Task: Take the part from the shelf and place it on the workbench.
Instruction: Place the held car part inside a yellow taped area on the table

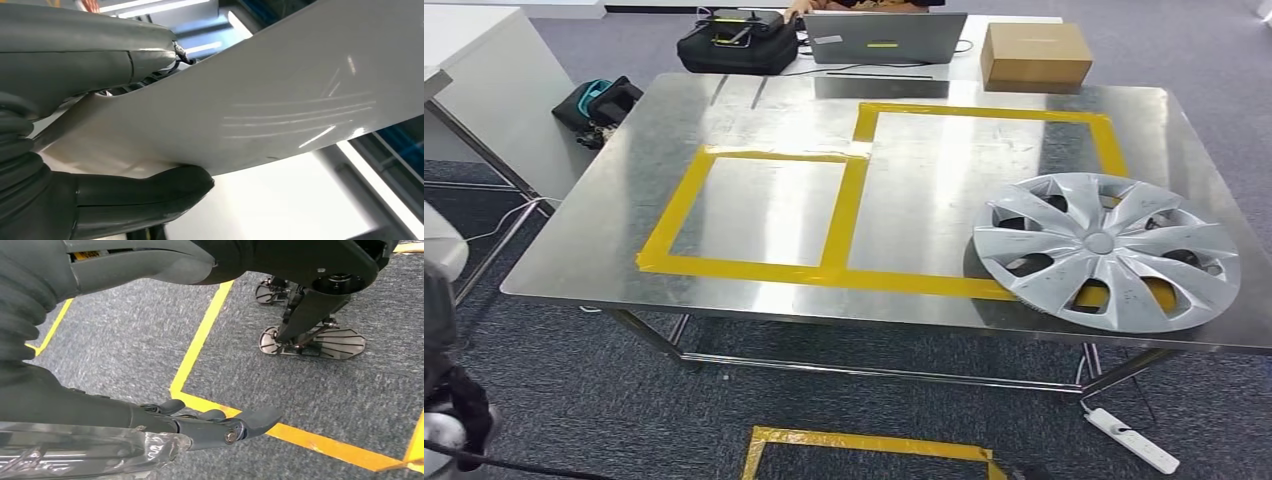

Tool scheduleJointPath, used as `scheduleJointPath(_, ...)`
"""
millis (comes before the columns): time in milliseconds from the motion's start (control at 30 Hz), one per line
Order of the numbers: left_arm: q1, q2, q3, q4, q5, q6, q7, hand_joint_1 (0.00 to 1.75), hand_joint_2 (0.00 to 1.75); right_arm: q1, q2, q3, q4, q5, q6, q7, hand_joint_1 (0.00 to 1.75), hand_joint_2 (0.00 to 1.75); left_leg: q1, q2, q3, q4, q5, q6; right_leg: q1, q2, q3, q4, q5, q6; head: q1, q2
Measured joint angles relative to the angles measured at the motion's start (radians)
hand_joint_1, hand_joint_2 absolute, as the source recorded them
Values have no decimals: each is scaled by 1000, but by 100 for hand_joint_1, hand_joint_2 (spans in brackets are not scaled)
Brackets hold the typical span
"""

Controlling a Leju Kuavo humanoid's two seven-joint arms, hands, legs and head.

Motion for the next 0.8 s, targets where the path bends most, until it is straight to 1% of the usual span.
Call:
scheduleJointPath(100,-99,3,-72,99,-23,-37,46,175,175,-4,0,14,0,16,4,-4,0,175,-1,-1,0,0,2,-3,-1,-1,2,-1,4,-1,0,0)
scheduleJointPath(200,-224,-2,-164,237,-54,-48,81,175,175,-7,0,29,0,35,7,-4,0,175,-2,0,-1,0,6,-2,-2,-1,3,-6,11,1,0,0)
scheduleJointPath(267,-307,-13,-220,346,-82,-41,91,175,175,-10,0,42,0,49,9,-1,0,175,-2,0,-2,0,8,-1,-3,0,3,-8,15,3,0,0)
scheduleJointPath(367,-417,-41,-294,520,-116,-31,81,175,175,-16,0,63,0,71,18,13,0,175,-4,0,-3,0,11,2,-4,0,3,-11,18,4,0,0)
scheduleJointPath(567,-558,-98,-395,801,-154,-44,26,175,175,-26,0,99,0,98,39,33,0,175,-7,1,-4,1,12,3,-8,1,3,-12,20,6,0,0)
scheduleJointPath(700,-651,-160,-460,1020,-236,5,15,175,175,-39,0,121,0,108,51,41,0,175,-8,1,-5,1,12,4,-9,0,3,-12,20,7,1,0)
scheduleJointPath(800,-713,-197,-506,1164,-297,45,42,175,175,-41,1,133,0,108,56,44,0,175,-9,1,-5,1,12,4,-9,1,2,-13,20,7,0,0)
